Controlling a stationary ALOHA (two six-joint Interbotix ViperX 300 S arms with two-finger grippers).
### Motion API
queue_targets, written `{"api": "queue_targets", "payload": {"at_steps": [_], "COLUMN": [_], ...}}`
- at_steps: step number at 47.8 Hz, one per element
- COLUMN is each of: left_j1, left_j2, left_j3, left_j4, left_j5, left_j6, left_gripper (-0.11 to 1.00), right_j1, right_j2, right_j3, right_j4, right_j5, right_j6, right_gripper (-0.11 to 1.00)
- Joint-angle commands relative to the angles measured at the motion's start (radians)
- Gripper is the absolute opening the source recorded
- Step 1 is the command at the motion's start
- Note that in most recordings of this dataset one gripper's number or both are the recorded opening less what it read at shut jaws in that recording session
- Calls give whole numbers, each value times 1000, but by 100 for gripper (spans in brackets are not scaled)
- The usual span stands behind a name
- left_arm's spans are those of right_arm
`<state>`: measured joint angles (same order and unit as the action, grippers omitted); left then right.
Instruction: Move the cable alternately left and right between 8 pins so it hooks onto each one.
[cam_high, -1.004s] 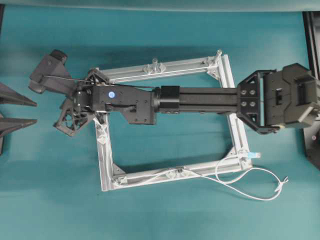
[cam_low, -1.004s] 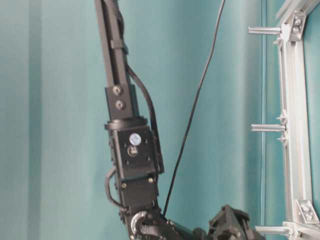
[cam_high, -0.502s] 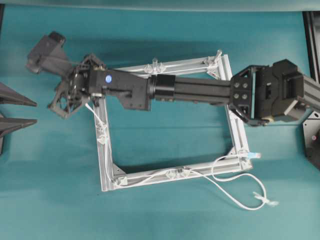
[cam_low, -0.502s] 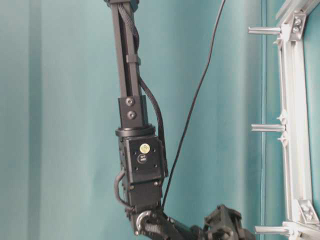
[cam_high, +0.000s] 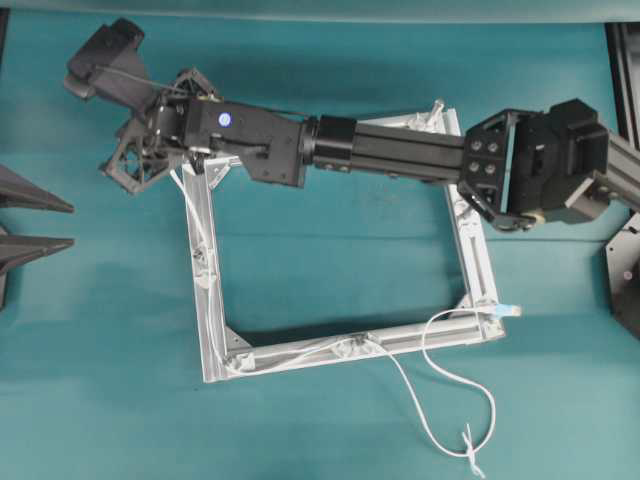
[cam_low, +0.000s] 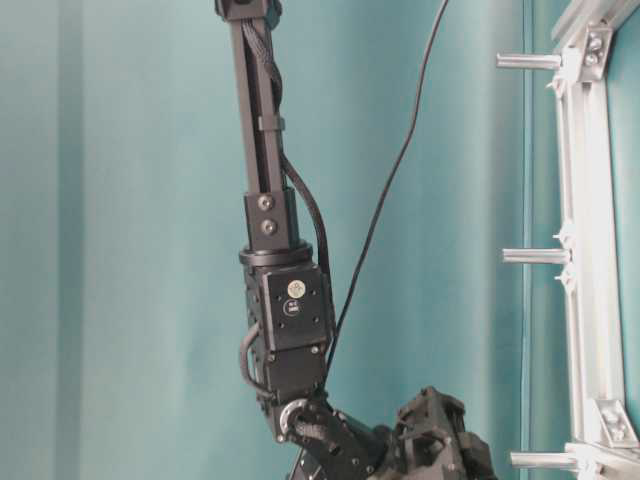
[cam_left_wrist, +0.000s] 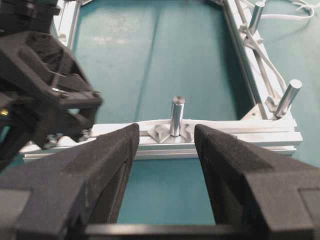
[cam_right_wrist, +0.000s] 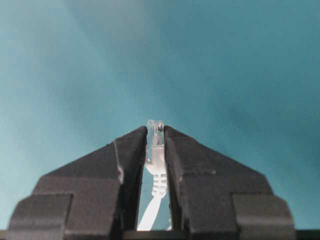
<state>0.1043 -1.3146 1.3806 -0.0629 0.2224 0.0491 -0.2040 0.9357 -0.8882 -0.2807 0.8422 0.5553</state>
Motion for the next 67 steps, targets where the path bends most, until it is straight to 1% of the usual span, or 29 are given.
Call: {"api": "queue_targets", "payload": {"at_steps": [1,5,8,11,16,18,20,27,32,35,40,47,52,56,62,67], "left_j1": [-2,-2,-2,-2,-2,-2,-2,-2,-2,-2,-2,-2,-2,-2,-2,-2], "left_j2": [6,6,6,6,6,6,6,6,6,6,6,6,5,6,6,6], "left_j3": [-9,-9,-9,-9,-9,-9,-9,-9,-9,-9,-9,-9,-9,-11,-9,-11], "left_j4": [3,3,3,3,3,3,3,2,3,3,3,2,3,3,2,3], "left_j5": [-9,-9,-9,-9,-9,-9,-9,-9,-9,-9,-9,-9,-9,-9,-9,-9], "left_j6": [0,0,0,0,0,0,0,0,0,0,0,0,0,0,0,0], "left_gripper": [56,56,55,56,56,56,56,56,56,56,56,56,56,56,56,56], "right_j1": [-21,-31,-38,-46,-57,-57,-55,-52,-52,-52,-46,-31,-9,6,20,32], "right_j2": [-26,-26,-28,-28,-31,-34,-37,-67,-104,-137,-181,-241,-284,-304,-327,-353], "right_j3": [-29,-31,-31,-29,-29,-28,-23,15,74,132,216,331,411,453,508,558], "right_j4": [-5,-6,-9,-17,-46,-60,-67,-71,-71,-71,-67,-69,-69,-69,-71,-72], "right_j5": [-9,-9,-5,0,32,44,55,72,66,52,-18,-69,-130,-155,-173,-212], "right_j6": [3,8,34,80,176,198,209,207,209,216,225,275,288,301,339,347], "right_gripper": [14,14,14,14,14,14,14,14,14,14,14,14,14,14,14,14]}}
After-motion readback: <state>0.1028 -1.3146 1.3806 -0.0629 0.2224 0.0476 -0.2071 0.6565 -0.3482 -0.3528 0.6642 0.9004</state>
